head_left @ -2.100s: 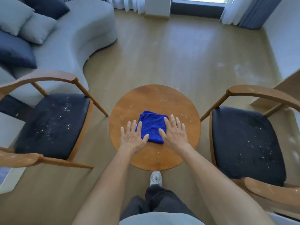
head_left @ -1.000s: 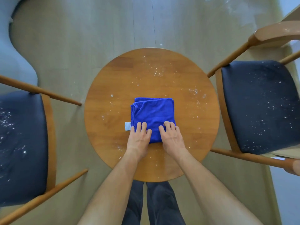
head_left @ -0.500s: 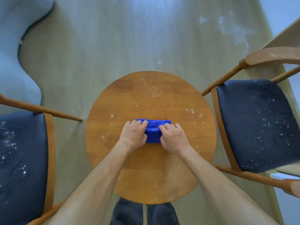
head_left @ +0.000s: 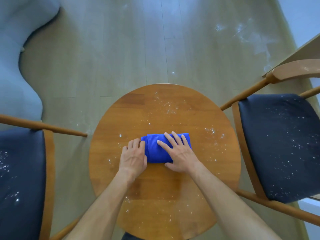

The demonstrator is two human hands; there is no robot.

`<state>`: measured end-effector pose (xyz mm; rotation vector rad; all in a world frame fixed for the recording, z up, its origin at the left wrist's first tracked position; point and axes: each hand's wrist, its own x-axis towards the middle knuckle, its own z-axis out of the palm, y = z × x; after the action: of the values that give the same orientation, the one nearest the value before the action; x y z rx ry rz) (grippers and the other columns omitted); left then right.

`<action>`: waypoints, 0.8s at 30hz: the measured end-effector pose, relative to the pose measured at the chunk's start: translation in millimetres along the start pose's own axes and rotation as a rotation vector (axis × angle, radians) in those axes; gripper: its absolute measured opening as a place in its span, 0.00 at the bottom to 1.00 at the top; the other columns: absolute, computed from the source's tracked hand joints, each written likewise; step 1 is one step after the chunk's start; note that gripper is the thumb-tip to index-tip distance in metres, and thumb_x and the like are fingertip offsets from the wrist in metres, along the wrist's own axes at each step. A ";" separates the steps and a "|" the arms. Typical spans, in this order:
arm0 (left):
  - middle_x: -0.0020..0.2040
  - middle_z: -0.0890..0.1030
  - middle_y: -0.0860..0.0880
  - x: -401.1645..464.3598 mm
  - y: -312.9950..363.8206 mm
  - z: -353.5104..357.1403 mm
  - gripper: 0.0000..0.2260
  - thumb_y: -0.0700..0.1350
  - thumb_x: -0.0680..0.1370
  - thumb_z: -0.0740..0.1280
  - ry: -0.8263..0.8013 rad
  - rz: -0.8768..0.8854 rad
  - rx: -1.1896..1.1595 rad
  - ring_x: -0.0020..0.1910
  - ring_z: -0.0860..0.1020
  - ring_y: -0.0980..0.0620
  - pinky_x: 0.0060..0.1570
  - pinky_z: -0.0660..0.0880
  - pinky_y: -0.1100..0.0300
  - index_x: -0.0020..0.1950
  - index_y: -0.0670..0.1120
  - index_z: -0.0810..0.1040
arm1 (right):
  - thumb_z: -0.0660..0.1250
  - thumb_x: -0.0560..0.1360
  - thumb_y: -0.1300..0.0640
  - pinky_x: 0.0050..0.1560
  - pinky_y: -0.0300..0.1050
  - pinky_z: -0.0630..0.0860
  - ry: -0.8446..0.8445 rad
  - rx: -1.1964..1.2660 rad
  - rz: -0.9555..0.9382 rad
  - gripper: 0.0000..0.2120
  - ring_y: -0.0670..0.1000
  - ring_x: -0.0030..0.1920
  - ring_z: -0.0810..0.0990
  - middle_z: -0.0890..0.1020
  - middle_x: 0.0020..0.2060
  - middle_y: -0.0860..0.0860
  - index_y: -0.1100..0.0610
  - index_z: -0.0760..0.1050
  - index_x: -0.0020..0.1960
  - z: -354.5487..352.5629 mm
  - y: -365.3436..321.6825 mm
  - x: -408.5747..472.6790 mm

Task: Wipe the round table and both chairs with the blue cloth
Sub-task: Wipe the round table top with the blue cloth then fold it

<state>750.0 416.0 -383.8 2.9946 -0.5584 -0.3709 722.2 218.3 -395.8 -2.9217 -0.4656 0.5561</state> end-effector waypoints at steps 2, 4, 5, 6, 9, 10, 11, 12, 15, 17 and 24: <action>0.44 0.79 0.44 -4.4 -7.6 3.0 0.15 0.39 0.60 0.75 -0.003 -0.029 -0.019 0.39 0.78 0.43 0.30 0.74 0.54 0.44 0.41 0.77 | 0.76 0.57 0.44 0.63 0.65 0.69 -0.003 -0.040 0.018 0.45 0.63 0.65 0.72 0.72 0.67 0.57 0.49 0.63 0.71 5.7 -3.5 4.0; 0.44 0.79 0.44 -7.2 -12.6 4.0 0.15 0.38 0.61 0.75 -0.001 -0.062 -0.043 0.39 0.78 0.42 0.30 0.74 0.53 0.45 0.41 0.78 | 0.75 0.55 0.42 0.54 0.59 0.74 0.072 -0.092 0.052 0.43 0.60 0.51 0.77 0.77 0.57 0.58 0.52 0.69 0.67 8.4 -6.9 3.8; 0.44 0.79 0.44 -8.6 -14.4 4.2 0.15 0.37 0.61 0.74 -0.001 -0.083 -0.060 0.39 0.78 0.42 0.30 0.74 0.53 0.46 0.41 0.78 | 0.74 0.55 0.41 0.49 0.56 0.74 0.129 -0.109 0.089 0.41 0.59 0.44 0.76 0.77 0.51 0.58 0.54 0.71 0.65 9.5 -9.7 1.8; 0.45 0.79 0.43 -10.3 -15.5 4.0 0.16 0.36 0.60 0.74 -0.009 -0.104 -0.078 0.40 0.79 0.41 0.31 0.74 0.53 0.47 0.40 0.78 | 0.73 0.55 0.40 0.45 0.54 0.73 0.180 -0.116 0.137 0.40 0.58 0.38 0.74 0.77 0.45 0.58 0.56 0.72 0.63 11.0 -13.3 -1.1; 0.46 0.79 0.42 -14.9 -18.6 4.8 0.17 0.35 0.60 0.74 -0.019 -0.134 -0.097 0.40 0.79 0.41 0.32 0.74 0.54 0.48 0.39 0.79 | 0.68 0.61 0.38 0.40 0.53 0.72 0.214 -0.122 0.276 0.39 0.58 0.39 0.73 0.76 0.44 0.58 0.57 0.70 0.67 19.8 -27.5 -11.4; 0.46 0.79 0.42 -15.9 -19.2 5.4 0.17 0.35 0.60 0.74 -0.017 -0.132 -0.098 0.41 0.79 0.41 0.32 0.75 0.54 0.48 0.39 0.79 | 0.68 0.62 0.39 0.44 0.56 0.74 0.207 -0.118 0.299 0.40 0.60 0.45 0.75 0.77 0.50 0.60 0.57 0.68 0.69 25.0 -33.3 -14.2; 0.46 0.79 0.42 -16.5 -19.6 6.3 0.18 0.35 0.60 0.74 -0.013 -0.131 -0.101 0.41 0.79 0.41 0.32 0.75 0.54 0.48 0.39 0.79 | 0.69 0.63 0.39 0.49 0.59 0.75 0.198 -0.106 0.312 0.40 0.62 0.53 0.75 0.76 0.57 0.62 0.56 0.67 0.70 29.4 -39.3 -15.8; 0.46 0.79 0.42 -16.7 -19.8 6.9 0.18 0.35 0.60 0.74 -0.007 -0.129 -0.104 0.41 0.79 0.41 0.31 0.75 0.53 0.49 0.39 0.79 | 0.69 0.64 0.40 0.53 0.61 0.74 0.197 -0.090 0.323 0.41 0.63 0.58 0.74 0.74 0.62 0.63 0.55 0.65 0.72 32.9 -45.2 -16.1; 0.46 0.79 0.42 -17.1 -19.8 10.0 0.18 0.34 0.60 0.75 0.011 -0.105 -0.104 0.41 0.79 0.40 0.31 0.74 0.54 0.48 0.39 0.79 | 0.70 0.66 0.43 0.56 0.61 0.74 0.218 -0.034 0.353 0.37 0.63 0.61 0.74 0.73 0.65 0.63 0.54 0.67 0.71 36.9 -54.4 -15.1; 0.47 0.79 0.42 -18.2 -18.3 12.1 0.18 0.34 0.60 0.74 0.007 -0.096 -0.102 0.41 0.78 0.40 0.32 0.74 0.54 0.49 0.39 0.78 | 0.70 0.66 0.47 0.55 0.60 0.75 0.237 0.018 0.305 0.33 0.63 0.60 0.75 0.74 0.64 0.63 0.55 0.69 0.69 39.1 -50.1 -18.6; 0.62 0.77 0.39 -14.5 2.2 19.2 0.21 0.47 0.73 0.55 -0.048 0.037 -0.092 0.61 0.77 0.38 0.51 0.77 0.44 0.58 0.39 0.79 | 0.64 0.65 0.52 0.69 0.57 0.63 0.260 0.082 0.147 0.25 0.59 0.71 0.66 0.68 0.71 0.61 0.61 0.72 0.60 49.6 24.4 -64.5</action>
<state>731.3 418.7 -398.9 2.8906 -0.5831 -0.4532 653.2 177.8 -424.4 -2.9064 -0.1927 0.1993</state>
